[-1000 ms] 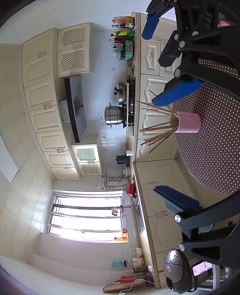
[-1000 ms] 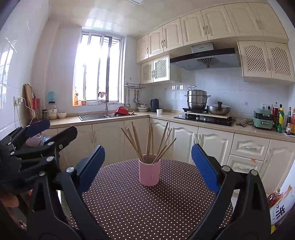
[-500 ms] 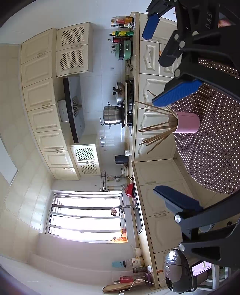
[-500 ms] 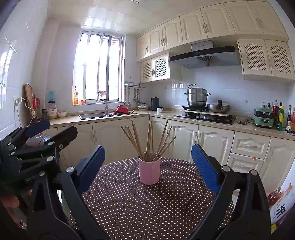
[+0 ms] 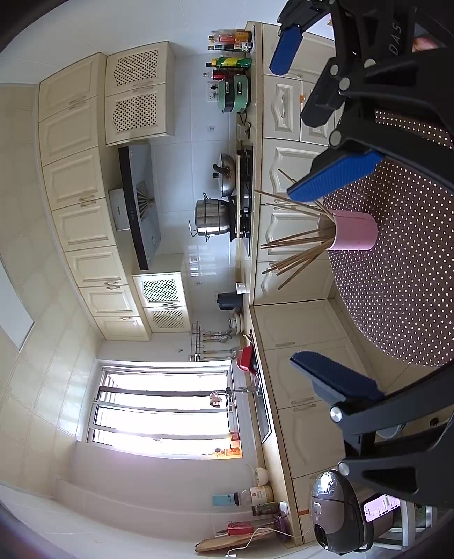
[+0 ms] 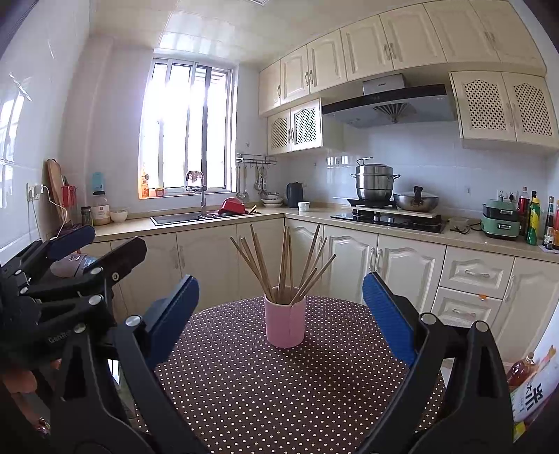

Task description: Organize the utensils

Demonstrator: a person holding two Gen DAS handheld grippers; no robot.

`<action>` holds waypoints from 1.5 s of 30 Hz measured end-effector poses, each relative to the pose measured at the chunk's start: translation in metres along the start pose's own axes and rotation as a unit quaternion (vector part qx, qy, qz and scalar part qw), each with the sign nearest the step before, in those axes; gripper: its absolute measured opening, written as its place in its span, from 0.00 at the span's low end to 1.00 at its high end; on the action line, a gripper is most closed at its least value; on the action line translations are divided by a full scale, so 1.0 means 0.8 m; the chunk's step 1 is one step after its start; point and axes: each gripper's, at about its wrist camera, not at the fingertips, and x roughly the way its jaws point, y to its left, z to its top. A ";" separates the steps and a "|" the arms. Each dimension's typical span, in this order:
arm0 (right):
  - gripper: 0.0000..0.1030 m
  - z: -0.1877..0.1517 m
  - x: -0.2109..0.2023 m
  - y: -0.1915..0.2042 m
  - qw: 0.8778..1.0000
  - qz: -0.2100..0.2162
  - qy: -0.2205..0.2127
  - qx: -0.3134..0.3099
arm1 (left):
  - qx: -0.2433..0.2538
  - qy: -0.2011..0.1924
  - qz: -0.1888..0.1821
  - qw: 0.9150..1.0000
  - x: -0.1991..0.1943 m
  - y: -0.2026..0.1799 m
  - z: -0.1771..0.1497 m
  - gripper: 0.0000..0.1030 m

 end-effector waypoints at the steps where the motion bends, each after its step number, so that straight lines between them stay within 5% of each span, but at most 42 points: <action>1: 0.90 0.000 0.000 -0.001 1.000 0.000 0.000 0.000 | 0.000 0.000 0.000 1.000 0.000 0.000 0.000 0.83; 45: 0.90 -0.001 0.000 0.000 1.000 0.002 0.005 0.003 | 0.001 0.003 0.002 1.000 0.000 0.003 -0.005 0.83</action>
